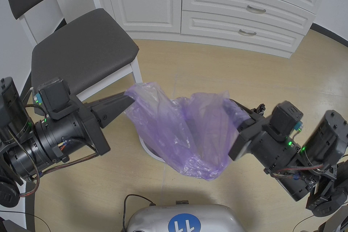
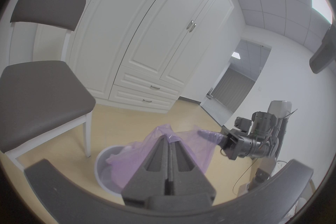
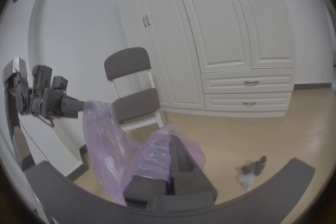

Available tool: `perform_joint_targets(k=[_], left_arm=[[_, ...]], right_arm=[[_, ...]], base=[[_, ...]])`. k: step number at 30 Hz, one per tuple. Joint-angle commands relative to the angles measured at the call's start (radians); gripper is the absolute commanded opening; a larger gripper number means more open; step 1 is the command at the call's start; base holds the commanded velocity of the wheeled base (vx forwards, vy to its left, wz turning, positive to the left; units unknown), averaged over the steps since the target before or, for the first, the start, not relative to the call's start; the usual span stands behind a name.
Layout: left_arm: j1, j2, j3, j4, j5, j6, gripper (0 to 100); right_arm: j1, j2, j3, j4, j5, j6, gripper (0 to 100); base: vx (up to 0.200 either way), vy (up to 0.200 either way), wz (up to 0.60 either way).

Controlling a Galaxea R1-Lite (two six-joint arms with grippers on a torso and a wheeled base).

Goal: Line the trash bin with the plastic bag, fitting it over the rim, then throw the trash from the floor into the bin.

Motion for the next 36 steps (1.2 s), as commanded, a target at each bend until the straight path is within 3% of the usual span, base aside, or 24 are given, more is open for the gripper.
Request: perform_joint_targets(k=[1, 5, 9, 20, 33, 36], left_arm=[[-0.054, 0.072, -0.079, -0.027, 0.016, -0.038, 0], [-0.06, 0.087, -0.068, -0.048, 0.016, -0.122, 0], [-0.056, 0.123, -0.078, -0.102, 0.019, -0.196, 0], [-0.051, 0.324, -0.076, -0.251, 0.099, -0.196, 0], [0.016, 0.497, -0.111, -0.332, 0.101, -0.202, 0], [0.039, 0.561, -0.125, -0.375, 0.099, -0.205, 0]], right_arm=[[0.086, 0.08, -0.166, 0.044, 0.027, 0.128, 0], [0.086, 0.057, -0.155, 0.044, 0.025, 0.203, 0], [0.077, 0.044, -0.147, 0.053, 0.024, 0.209, 0], [-0.023, 0.124, -0.152, 0.055, 0.031, 0.206, 0], [-0.106, 0.27, -0.21, 0.052, 0.053, 0.252, 0], [-0.127, 0.322, -0.221, 0.05, 0.094, 0.289, 0]], base=[[0.0, 0.0, 0.0], [0.0, 0.0, 0.0], [0.0, 0.0, 0.0], [0.0, 0.0, 0.0], [0.0, 0.0, 0.0], [0.0, 0.0, 0.0]])
